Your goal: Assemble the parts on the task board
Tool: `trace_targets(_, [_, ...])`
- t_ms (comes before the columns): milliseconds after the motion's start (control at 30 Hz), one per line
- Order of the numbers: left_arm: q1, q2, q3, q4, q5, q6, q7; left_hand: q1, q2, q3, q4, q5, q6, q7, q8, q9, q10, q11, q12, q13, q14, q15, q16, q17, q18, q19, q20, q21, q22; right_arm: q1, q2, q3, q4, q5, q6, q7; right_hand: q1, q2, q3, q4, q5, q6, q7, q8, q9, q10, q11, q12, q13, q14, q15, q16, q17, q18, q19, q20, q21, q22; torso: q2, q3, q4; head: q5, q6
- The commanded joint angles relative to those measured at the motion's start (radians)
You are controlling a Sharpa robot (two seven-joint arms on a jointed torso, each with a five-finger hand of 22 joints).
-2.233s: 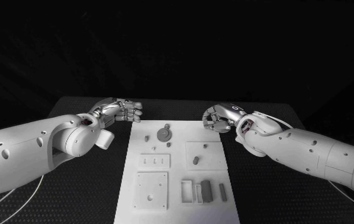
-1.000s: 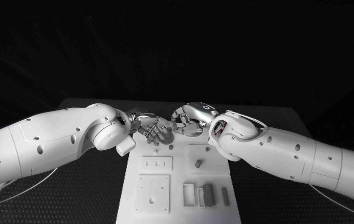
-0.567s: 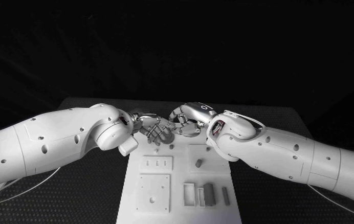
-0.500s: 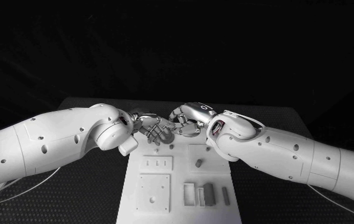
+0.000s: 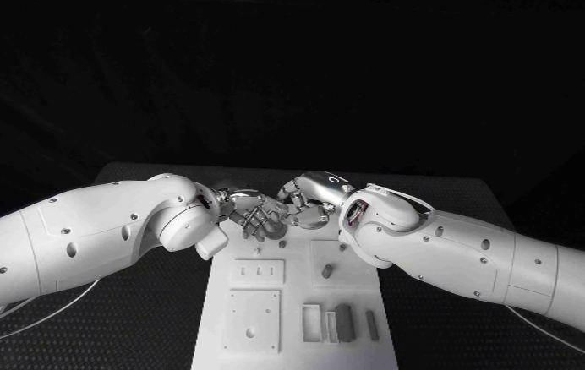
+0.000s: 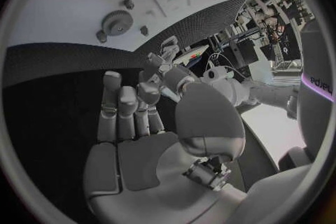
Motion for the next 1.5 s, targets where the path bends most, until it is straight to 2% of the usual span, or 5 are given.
trace_targets(33, [0.0,0.004,0.0,0.004,0.008,-0.002,0.015,0.01,0.004,0.001,-0.006,-0.005,0.01,-0.001,-0.003,0.001,-0.008,0.001,0.006,0.003,0.007,-0.002,-0.006,0.003,0.017,0.004,-0.003,-0.005,0.002,0.0,0.003,0.0,-0.003,-0.012,0.017,0.001,-0.001,-0.009,-0.005,0.0,0.002,0.01,0.003,0.003,0.001,-0.003,-0.004,-0.001,-0.001,-0.001,-0.009,0.0,-0.001,0.014,0.003,-0.003,0.005,0.016,0.001,0.0007,-0.0018,0.002,0.0])
trace_targets(500, [0.0,0.009,0.001,0.002,0.01,-0.009,0.018,0.026,0.019,0.007,-0.002,-0.005,0.022,-0.005,0.002,0.002,-0.007,0.0,0.008,0.014,0.012,-0.003,-0.012,0.012,0.017,0.007,-0.004,-0.005,0.005,0.0,0.011,0.0,-0.005,-0.006,0.021,0.004,-0.002,-0.008,-0.005,0.0,0.002,0.011,0.003,0.003,0.001,-0.003,-0.004,-0.001,-0.001,-0.001,-0.009,0.0,-0.002,0.014,0.003,-0.003,0.005,0.015,0.001,0.0019,-0.0006,0.004,0.002])
trace_targets(967, [0.0,0.011,0.001,0.0,0.023,-0.017,0.019,0.013,0.011,0.004,0.005,-0.005,0.018,-0.003,-0.002,0.0,-0.01,0.0,0.008,0.02,0.013,-0.003,-0.018,0.017,0.016,0.007,-0.004,-0.007,0.007,0.0,0.021,0.0,-0.007,0.003,0.026,0.006,-0.004,-0.008,-0.005,0.001,0.002,0.012,0.003,0.003,0.002,-0.003,-0.004,-0.002,-0.001,-0.001,-0.009,0.0,-0.002,0.014,0.003,-0.003,0.004,0.015,0.001,0.0014,-0.0014,0.001,0.0])
trace_targets(1367, [0.0,0.008,0.001,-0.001,0.022,-0.022,0.018,0.052,0.062,0.057,0.008,-0.005,0.042,-0.012,0.009,0.004,-0.005,-0.003,0.012,0.035,0.025,-0.006,-0.025,0.03,0.015,0.014,-0.006,-0.007,0.013,0.0,0.023,0.0,-0.012,0.003,0.03,0.004,-0.005,-0.007,-0.005,0.001,0.002,0.012,0.003,0.003,0.002,-0.002,-0.004,-0.002,-0.001,0.0,-0.009,0.0,-0.002,0.014,0.004,-0.003,0.004,0.015,0.001,0.0009,-0.001,0.002,-0.002])
trace_targets(1500, [0.0,0.007,0.0,-0.003,0.022,-0.027,0.019,0.06,0.062,0.072,0.01,-0.005,0.054,-0.016,0.014,0.006,0.0,-0.006,0.015,0.041,0.032,-0.008,-0.025,0.036,0.015,0.02,-0.008,-0.004,0.017,0.0,0.023,0.0,-0.013,0.003,0.029,0.004,-0.005,-0.007,-0.005,0.001,0.002,0.012,0.003,0.003,0.002,-0.002,-0.004,-0.002,-0.001,0.0,-0.009,0.0,-0.002,0.014,0.004,-0.003,0.004,0.015,0.001,0.001,-0.0014,0.001,-0.003])
